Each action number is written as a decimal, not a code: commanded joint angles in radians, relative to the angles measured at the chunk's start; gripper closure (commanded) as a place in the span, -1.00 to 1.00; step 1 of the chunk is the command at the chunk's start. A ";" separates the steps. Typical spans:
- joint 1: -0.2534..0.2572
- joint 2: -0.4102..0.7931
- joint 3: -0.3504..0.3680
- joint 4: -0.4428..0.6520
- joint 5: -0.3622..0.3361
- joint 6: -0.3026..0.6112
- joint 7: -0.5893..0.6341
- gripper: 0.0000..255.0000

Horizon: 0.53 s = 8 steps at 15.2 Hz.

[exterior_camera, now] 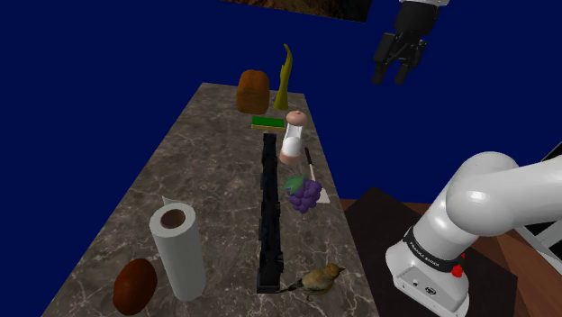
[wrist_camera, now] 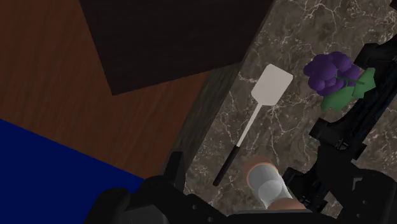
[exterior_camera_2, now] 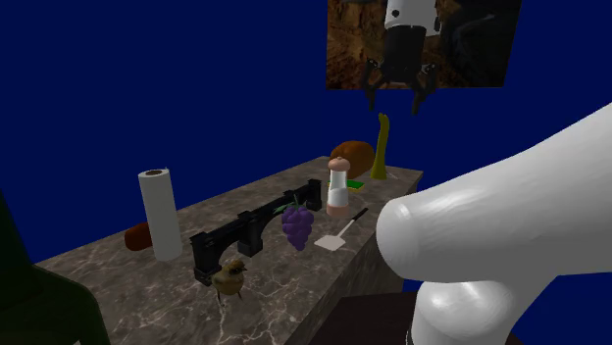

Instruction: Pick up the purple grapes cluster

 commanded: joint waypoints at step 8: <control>0.057 -0.084 0.108 -0.230 0.077 0.193 0.053 -1.00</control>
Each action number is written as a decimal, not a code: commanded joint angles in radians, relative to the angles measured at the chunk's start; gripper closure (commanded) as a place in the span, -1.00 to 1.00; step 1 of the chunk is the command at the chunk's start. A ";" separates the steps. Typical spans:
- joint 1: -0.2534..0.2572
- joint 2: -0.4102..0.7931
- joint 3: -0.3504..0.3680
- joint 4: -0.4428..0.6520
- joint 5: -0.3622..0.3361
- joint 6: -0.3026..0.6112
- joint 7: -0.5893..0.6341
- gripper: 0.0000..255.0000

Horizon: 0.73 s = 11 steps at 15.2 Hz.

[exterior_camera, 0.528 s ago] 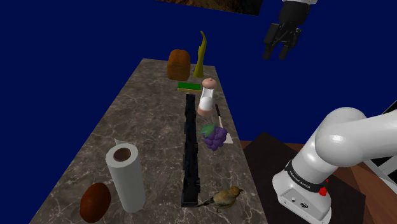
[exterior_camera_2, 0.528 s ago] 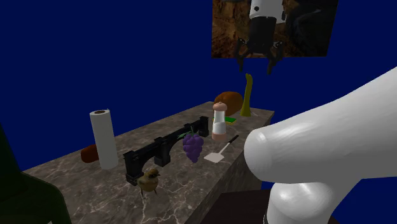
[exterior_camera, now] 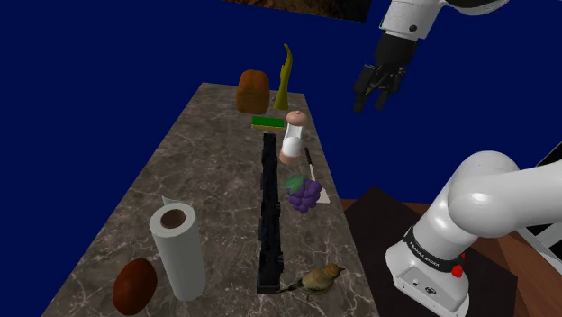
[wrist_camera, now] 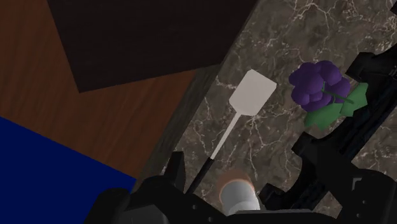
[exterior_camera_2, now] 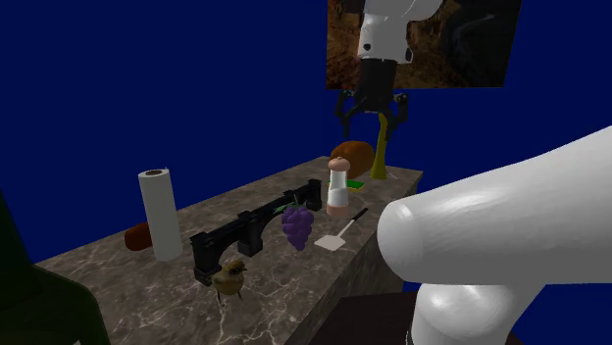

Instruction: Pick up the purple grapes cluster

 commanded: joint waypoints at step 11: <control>0.148 0.007 0.230 -0.291 0.169 0.387 0.097 -1.00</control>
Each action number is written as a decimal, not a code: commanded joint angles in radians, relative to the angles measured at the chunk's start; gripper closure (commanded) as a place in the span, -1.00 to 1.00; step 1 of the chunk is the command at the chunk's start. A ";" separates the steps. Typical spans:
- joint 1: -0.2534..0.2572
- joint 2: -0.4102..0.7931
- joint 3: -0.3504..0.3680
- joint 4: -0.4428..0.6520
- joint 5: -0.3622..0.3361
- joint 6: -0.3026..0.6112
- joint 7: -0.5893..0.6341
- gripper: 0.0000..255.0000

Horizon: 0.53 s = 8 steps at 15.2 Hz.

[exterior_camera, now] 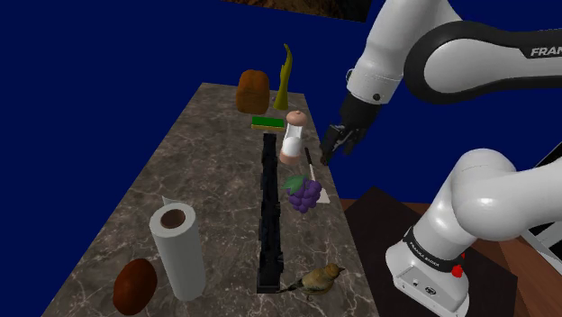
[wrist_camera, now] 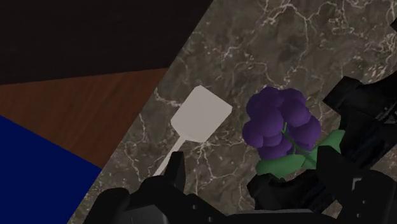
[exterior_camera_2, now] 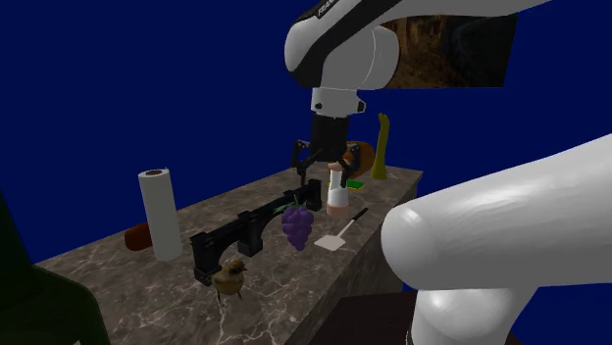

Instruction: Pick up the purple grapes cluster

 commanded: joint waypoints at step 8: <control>0.079 0.133 0.142 -0.105 0.098 0.280 0.049 -1.00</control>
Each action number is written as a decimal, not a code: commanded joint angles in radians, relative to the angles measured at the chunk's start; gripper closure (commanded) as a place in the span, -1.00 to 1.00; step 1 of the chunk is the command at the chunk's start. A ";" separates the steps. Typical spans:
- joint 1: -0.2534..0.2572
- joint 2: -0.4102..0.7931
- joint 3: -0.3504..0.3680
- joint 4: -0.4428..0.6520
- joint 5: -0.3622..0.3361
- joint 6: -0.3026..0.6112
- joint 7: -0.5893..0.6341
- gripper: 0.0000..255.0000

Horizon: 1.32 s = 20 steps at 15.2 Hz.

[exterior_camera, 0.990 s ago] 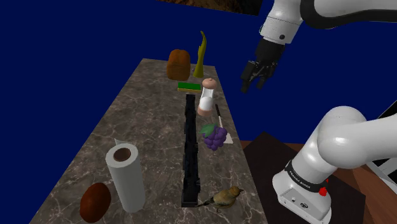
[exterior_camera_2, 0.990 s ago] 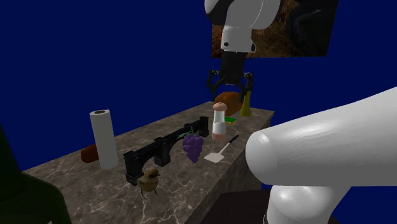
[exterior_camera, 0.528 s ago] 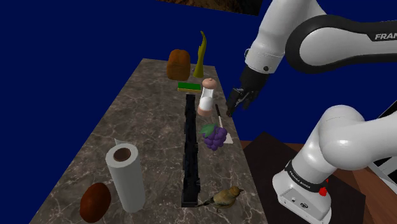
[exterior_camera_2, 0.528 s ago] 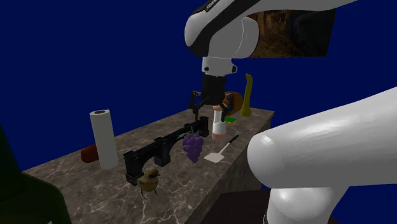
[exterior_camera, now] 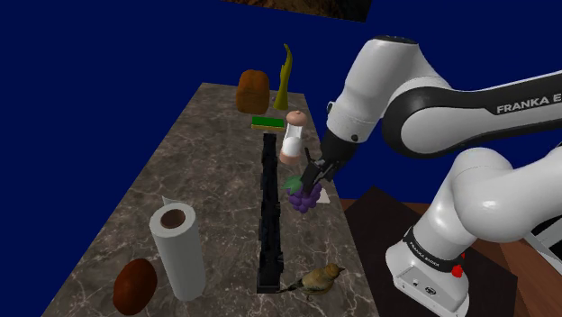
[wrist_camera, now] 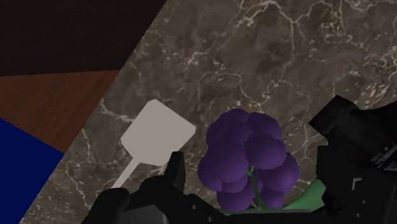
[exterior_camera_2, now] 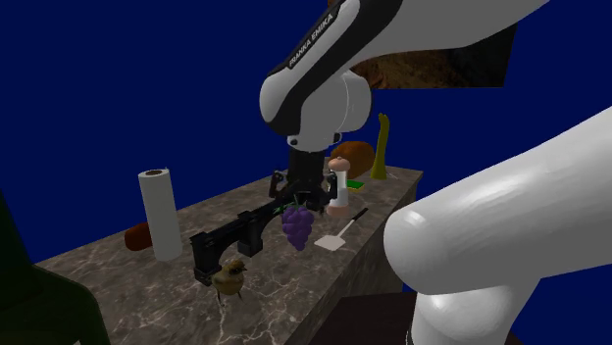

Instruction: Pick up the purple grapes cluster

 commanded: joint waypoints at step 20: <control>0.004 0.013 0.008 -0.013 0.008 0.028 0.000 1.00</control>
